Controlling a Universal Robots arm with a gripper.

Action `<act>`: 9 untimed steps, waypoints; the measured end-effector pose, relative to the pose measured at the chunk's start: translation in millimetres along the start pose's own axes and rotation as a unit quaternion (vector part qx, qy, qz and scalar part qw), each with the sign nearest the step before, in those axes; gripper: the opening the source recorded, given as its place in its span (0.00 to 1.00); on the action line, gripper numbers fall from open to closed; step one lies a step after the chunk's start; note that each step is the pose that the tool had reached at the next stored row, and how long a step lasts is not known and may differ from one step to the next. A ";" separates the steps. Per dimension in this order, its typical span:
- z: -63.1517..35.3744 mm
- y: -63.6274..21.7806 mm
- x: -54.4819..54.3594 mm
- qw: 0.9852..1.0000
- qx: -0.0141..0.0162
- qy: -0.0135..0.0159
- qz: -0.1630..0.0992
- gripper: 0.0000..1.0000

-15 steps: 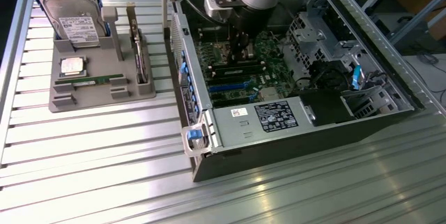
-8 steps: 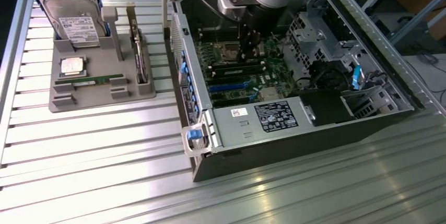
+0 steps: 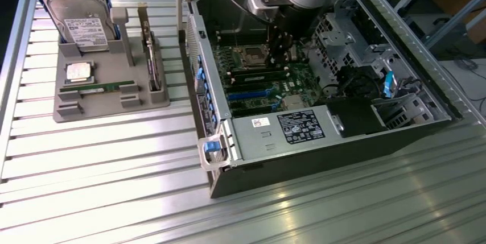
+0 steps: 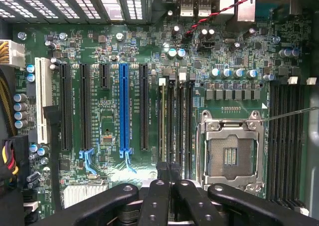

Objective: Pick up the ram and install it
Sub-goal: 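Press down the ram until it locks into place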

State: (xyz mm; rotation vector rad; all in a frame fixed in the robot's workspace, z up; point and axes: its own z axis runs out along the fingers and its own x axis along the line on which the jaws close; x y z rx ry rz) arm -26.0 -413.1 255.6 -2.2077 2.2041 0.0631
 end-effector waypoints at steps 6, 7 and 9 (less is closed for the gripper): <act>0.0 0.0 0.0 1.000 0.000 0.000 0.000 0.11; 0.0 0.0 0.0 1.000 0.000 0.000 0.000 0.11; 0.0 0.0 0.0 1.000 0.000 0.000 0.005 0.11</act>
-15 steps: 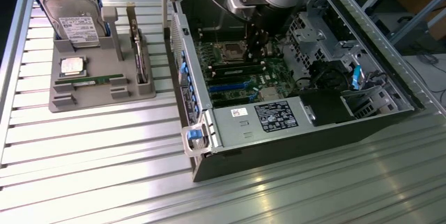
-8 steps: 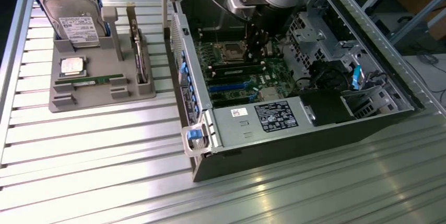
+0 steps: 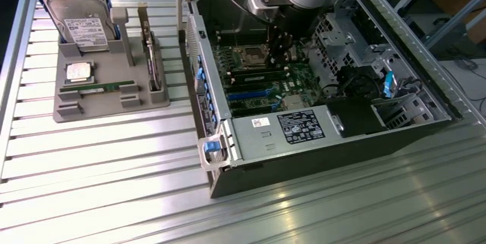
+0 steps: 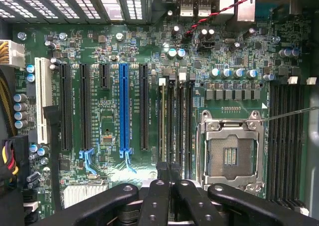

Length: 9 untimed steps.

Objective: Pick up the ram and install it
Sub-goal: 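Press down the ram until it locks into place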

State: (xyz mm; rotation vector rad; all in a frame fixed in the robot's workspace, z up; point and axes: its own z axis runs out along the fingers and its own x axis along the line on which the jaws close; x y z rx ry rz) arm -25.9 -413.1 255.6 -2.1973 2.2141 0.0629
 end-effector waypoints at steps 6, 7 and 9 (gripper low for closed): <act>0.0 0.0 0.0 0.992 0.005 -0.002 0.122 0.11; 0.1 0.0 0.0 0.991 0.006 -0.002 0.136 0.11; 0.1 0.0 0.0 0.987 0.007 -0.002 0.163 0.11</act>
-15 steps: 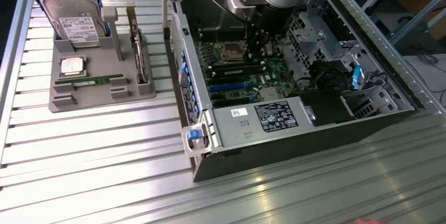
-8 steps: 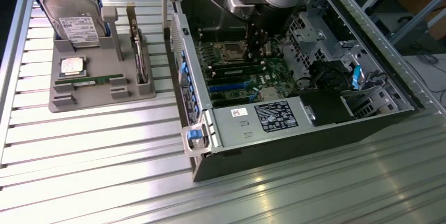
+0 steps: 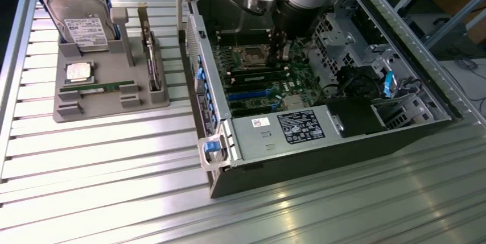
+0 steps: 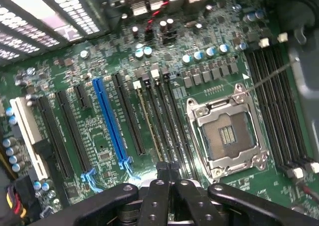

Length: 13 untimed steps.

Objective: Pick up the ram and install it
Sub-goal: 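Press down the ram until it locks into place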

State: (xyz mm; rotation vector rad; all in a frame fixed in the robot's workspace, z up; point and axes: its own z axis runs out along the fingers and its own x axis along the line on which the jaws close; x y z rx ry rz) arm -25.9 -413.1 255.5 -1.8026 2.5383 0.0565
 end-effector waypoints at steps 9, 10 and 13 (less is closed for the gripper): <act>0.4 0.0 0.0 0.989 0.007 -0.002 0.149 0.11; 0.6 0.0 0.0 0.986 0.007 -0.002 0.165 0.11; 1.1 0.0 0.0 0.980 0.009 -0.003 0.197 0.11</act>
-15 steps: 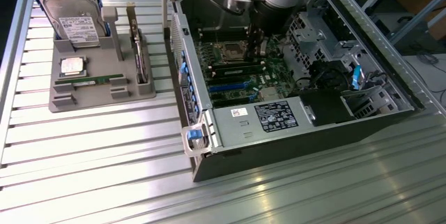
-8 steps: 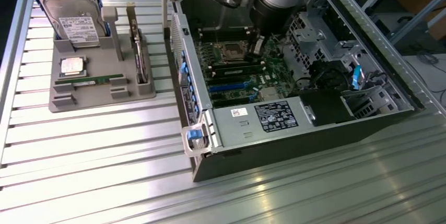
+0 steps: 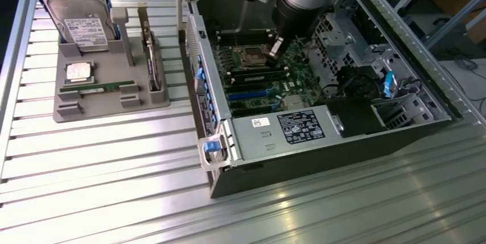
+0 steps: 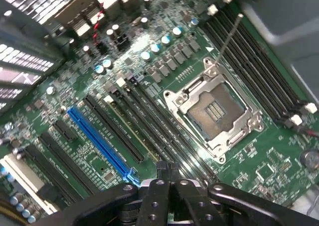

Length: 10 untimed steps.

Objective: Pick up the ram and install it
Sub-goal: 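Press down the ram until it locks into place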

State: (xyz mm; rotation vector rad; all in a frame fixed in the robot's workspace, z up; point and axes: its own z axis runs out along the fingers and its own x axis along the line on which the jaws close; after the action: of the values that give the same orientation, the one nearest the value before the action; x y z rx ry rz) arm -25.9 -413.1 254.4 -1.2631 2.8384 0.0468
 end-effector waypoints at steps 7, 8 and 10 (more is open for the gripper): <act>2.1 0.0 0.1 0.995 0.004 -0.001 0.097 0.11; 2.4 0.0 0.1 0.994 0.005 -0.001 0.108 0.11; 2.9 0.0 0.1 0.991 0.006 -0.002 0.136 0.11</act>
State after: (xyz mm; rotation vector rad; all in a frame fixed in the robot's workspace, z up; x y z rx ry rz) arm -26.0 -413.1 251.5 -0.8651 2.9802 0.0390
